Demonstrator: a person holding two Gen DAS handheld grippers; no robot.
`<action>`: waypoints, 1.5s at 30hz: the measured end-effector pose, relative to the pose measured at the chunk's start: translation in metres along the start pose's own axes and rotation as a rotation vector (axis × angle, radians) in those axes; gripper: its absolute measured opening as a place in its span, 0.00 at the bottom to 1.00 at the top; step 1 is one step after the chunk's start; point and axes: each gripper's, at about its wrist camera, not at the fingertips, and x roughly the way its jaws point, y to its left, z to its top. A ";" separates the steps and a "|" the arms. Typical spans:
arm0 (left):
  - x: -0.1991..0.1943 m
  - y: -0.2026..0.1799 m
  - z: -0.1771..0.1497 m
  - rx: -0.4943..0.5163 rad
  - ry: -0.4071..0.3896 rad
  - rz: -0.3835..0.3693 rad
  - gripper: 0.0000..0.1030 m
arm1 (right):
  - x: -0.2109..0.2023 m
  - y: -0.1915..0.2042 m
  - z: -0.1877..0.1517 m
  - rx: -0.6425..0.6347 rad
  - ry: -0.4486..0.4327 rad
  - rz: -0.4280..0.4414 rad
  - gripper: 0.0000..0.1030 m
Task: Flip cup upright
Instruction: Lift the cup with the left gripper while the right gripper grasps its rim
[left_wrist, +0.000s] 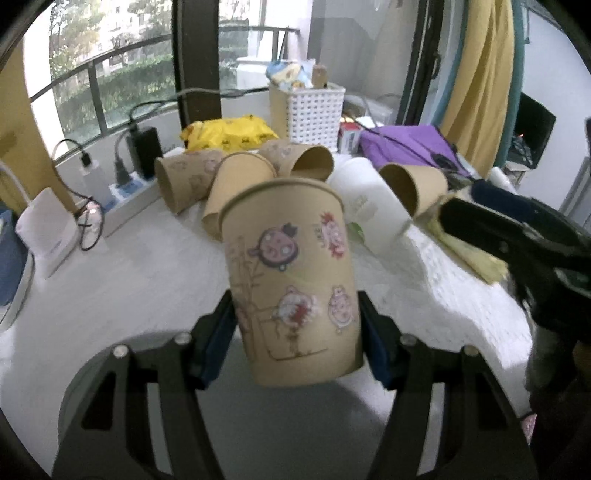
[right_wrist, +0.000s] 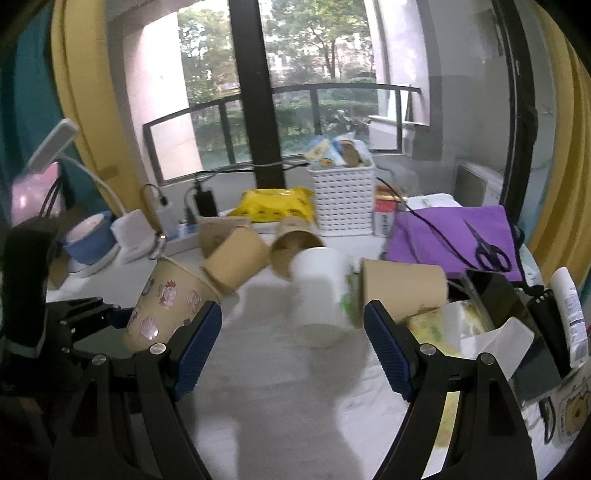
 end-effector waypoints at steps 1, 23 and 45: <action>-0.009 0.002 -0.006 -0.001 -0.007 0.003 0.62 | -0.003 0.006 0.000 -0.003 -0.002 0.010 0.80; -0.144 0.062 -0.123 -0.121 -0.199 0.050 0.62 | -0.069 0.147 -0.036 -0.115 0.035 0.195 0.80; -0.191 0.074 -0.205 -0.035 -0.461 0.117 0.62 | -0.076 0.253 -0.057 -0.103 0.172 0.499 0.80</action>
